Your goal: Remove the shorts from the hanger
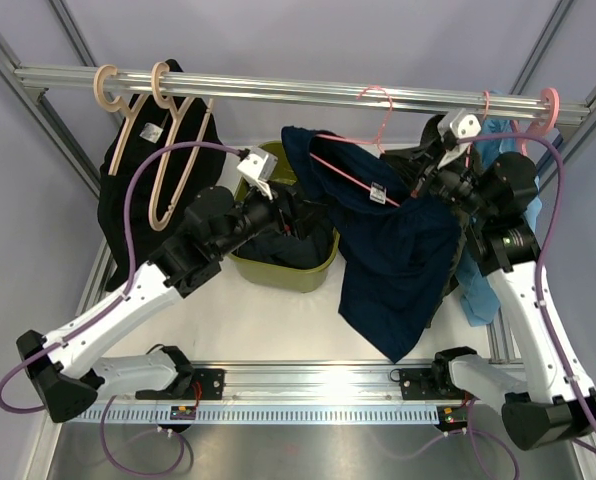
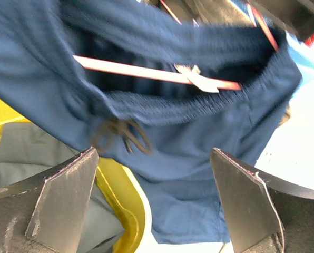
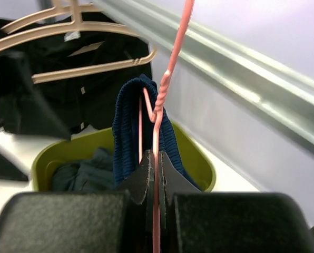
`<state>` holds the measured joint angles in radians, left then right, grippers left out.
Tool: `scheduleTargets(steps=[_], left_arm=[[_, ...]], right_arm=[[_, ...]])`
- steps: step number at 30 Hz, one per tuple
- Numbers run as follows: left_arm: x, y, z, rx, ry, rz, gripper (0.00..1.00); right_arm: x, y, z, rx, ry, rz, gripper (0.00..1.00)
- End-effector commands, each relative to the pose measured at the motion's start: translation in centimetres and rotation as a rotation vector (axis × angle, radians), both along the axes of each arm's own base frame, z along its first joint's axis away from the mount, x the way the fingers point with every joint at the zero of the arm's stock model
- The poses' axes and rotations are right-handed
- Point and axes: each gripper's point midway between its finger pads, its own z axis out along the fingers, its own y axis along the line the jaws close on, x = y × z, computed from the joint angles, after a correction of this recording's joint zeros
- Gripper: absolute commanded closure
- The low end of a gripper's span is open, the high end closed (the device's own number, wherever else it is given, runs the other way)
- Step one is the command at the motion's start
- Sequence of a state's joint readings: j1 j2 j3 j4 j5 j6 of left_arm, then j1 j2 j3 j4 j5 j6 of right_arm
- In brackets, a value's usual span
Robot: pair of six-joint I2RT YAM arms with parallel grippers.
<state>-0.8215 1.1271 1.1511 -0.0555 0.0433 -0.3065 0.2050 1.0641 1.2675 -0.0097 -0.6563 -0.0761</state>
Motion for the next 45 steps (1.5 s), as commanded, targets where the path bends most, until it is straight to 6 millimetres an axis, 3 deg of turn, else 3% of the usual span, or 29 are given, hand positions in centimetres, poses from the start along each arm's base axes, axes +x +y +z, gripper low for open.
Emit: scheduleTargets(steps=[1, 4, 5, 11, 15, 16, 18, 20, 23, 28, 32, 35, 38, 40, 41, 43, 45], left_arm=[[1.4, 2.8, 3.4, -0.092, -0.073, 0.160, 0.09], [2.9, 4.0, 3.5, -0.128, -0.029, 0.285, 0.12], [3.6, 3.7, 2.1, -0.111, 0.026, 0.310, 0.13], [5.0, 0.7, 1.0, -0.114, 0.122, 0.276, 0.29], [5.7, 0.0, 0.1, -0.092, 0.154, 0.283, 0.44], [5.7, 0.1, 0.1, -0.087, 0.155, 0.289, 0.56], [5.8, 0.5, -0.1, -0.073, 0.156, 0.307, 0.71], [5.6, 1.7, 0.2, -0.054, 0.143, 0.338, 0.87], [5.7, 4.3, 1.0, -0.038, 0.122, 0.402, 0.95], [6.7, 8.4, 1.6, -0.025, 0.125, 0.466, 0.99], [8.7, 11.9, -0.2, 0.014, 0.186, 0.519, 1.00], [9.0, 12.5, -0.9, 0.023, 0.202, 0.505, 1.00], [8.6, 11.2, -1.6, 0.020, 0.214, 0.426, 1.00], [7.7, 9.0, -1.1, -0.026, 0.198, 0.295, 1.00], [7.2, 8.1, -2.3, -0.032, 0.211, 0.242, 1.00], [5.2, 5.9, -1.1, -0.077, 0.159, 0.082, 0.99], [2.6, 3.4, -1.5, -0.055, 0.124, -0.066, 0.98]], right_arm=[[-4.5, 0.3, 0.2, -0.031, -0.060, 0.082, 1.00], [-6.0, 0.0, -0.8, -0.026, -0.034, 0.083, 1.00], [-6.4, -0.1, -0.8, -0.023, -0.028, 0.084, 1.00], [-7.6, -0.2, -0.3, 0.015, -0.010, 0.091, 1.00], [-8.0, -0.1, -0.5, 0.020, -0.003, 0.102, 1.00], [-8.0, -0.1, -0.6, 0.020, 0.000, 0.100, 1.00], [-7.8, -0.4, -1.0, 0.008, 0.006, 0.081, 1.00], [-7.6, -0.7, -1.4, -0.017, 0.000, 0.054, 1.00], [-7.8, -1.4, -2.8, -0.077, 0.012, 0.021, 1.00], [-9.9, -1.3, -4.5, -0.152, -0.001, 0.074, 1.00], [-11.3, -1.2, -4.6, -0.167, -0.011, 0.103, 1.00], [-11.9, -1.2, -3.8, -0.145, -0.020, 0.108, 1.00], [-12.3, -0.7, -2.2, -0.086, -0.029, 0.138, 1.00], [-12.3, -0.4, -1.2, -0.018, 0.009, 0.151, 1.00], [-11.7, -0.2, -0.3, 0.010, -0.007, 0.155, 1.00], [-11.5, 0.4, 0.4, 0.078, 0.039, 0.190, 1.00], [-10.7, 1.0, 2.0, 0.122, -0.008, 0.227, 1.00]])
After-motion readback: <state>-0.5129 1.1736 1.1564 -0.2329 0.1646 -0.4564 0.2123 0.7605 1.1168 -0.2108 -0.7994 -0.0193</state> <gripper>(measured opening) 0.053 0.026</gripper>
